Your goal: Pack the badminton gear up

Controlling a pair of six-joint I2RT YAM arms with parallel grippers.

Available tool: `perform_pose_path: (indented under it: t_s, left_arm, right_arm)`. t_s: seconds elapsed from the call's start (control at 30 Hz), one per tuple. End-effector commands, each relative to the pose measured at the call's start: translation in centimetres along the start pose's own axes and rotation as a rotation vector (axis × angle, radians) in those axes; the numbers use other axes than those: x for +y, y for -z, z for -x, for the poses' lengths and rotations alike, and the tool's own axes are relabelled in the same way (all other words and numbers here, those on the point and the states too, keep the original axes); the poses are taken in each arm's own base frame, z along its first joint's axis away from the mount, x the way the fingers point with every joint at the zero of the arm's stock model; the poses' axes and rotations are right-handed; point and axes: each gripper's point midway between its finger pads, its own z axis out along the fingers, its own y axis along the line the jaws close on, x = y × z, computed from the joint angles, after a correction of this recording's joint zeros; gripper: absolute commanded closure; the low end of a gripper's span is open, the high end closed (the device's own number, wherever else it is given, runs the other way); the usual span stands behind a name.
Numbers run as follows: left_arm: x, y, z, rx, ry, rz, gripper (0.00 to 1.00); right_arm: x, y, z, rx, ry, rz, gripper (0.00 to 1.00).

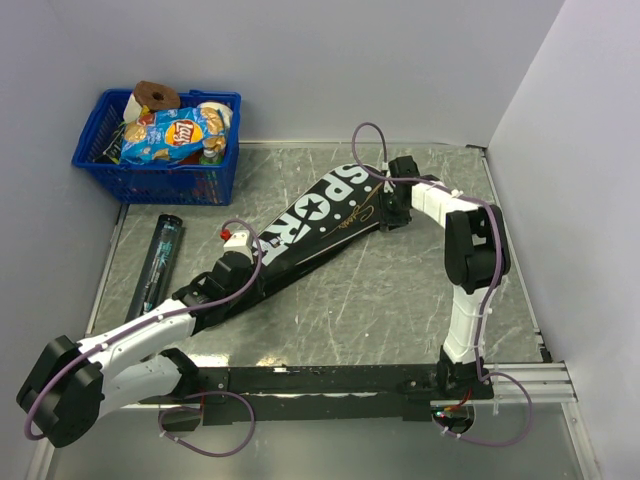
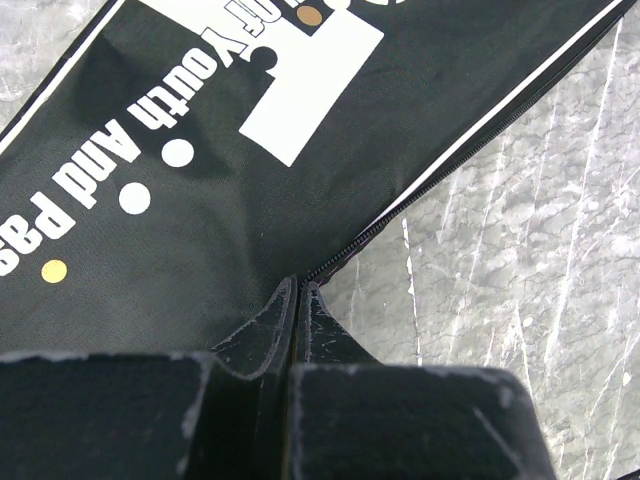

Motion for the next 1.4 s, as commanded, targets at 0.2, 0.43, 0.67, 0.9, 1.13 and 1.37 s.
perform_pose_path:
  t_s: [0.2, 0.43, 0.67, 0.9, 1.13, 1.37]
  left_arm:
    - [-0.6, 0.0, 0.8, -0.026, 0.014, -0.025, 0.99]
    - [-0.6, 0.2, 0.9, -0.03, 0.014, -0.025, 0.99]
    - [-0.6, 0.2, 0.8, -0.029, 0.014, -0.027, 0.99]
    - [-0.5, 0.2, 0.8, -0.03, 0.012, -0.023, 0.99]
    - [-0.5, 0.3, 0.9, -0.034, 0.014, -0.023, 0.99]
    - [-0.5, 0.4, 1.1, -0.038, 0.016, -0.02, 0.99]
  right_arm:
    - [0.1, 0.1, 1.6, -0.005, -0.032, -0.001, 0.64]
    - [0.4, -0.6, 1.4, 0.034, -0.046, 0.006, 0.67]
    - [0.4, -1.1, 1.8, 0.055, -0.035, 0.008, 0.66]
    - [0.5, -1.4, 2.5, 0.052, -0.028, 0.016, 0.69]
    - [1.2, -1.6, 3.4, 0.05, -0.015, 0.055, 0.86]
    - [1.7, -1.5, 3.4, 0.057, -0.011, 0.081, 1.0]
